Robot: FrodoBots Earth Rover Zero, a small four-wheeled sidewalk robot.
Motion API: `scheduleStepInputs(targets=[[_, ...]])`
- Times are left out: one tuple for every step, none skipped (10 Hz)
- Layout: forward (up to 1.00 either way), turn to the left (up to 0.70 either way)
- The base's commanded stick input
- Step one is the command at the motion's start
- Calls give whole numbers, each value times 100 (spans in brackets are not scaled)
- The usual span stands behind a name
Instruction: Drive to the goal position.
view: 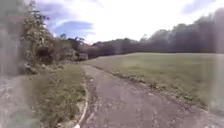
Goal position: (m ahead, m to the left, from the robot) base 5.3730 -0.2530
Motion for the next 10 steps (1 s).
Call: scheduleStepInputs(targets=[[100, 0], [100, 0], [100, 0], [100, 0], [100, 0], [100, 0], [100, 7], [100, 34], [100, 40], [100, 40]])
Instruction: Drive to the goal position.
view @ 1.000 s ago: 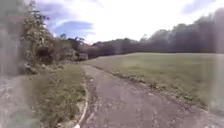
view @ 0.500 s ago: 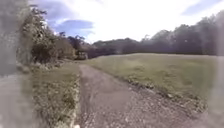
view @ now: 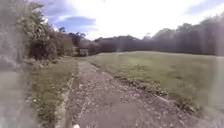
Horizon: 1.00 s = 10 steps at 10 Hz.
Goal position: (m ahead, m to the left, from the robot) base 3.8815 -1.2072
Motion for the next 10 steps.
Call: scheduleStepInputs(targets=[[100, 40], [100, 40], [100, 40], [100, 40], [100, 40], [100, 40], [100, 40], [100, 40], [100, 38], [100, 11]])
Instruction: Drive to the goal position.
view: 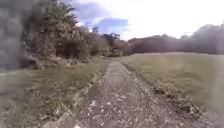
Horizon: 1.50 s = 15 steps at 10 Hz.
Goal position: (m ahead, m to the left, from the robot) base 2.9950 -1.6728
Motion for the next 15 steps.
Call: scheduleStepInputs(targets=[[100, 0], [100, 0], [100, 0], [100, 0], [100, 0], [100, -40], [100, -40], [100, -40], [100, -40], [97, -32], [87, -3], [39, 0], [0, 0], [0, 0], [0, 0]])
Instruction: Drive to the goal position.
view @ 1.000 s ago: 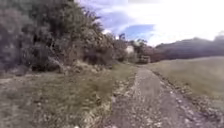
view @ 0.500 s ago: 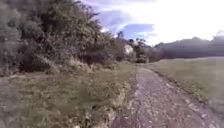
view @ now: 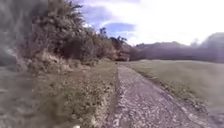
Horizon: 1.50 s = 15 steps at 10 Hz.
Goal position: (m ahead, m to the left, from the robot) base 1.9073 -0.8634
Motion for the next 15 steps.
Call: scheduleStepInputs(targets=[[0, 0], [0, 0], [0, 0], [0, 0], [0, 0], [0, 0], [0, -100], [0, -100], [0, -100], [0, -100], [0, -100], [0, -100], [0, -100], [0, -100], [0, -100]])
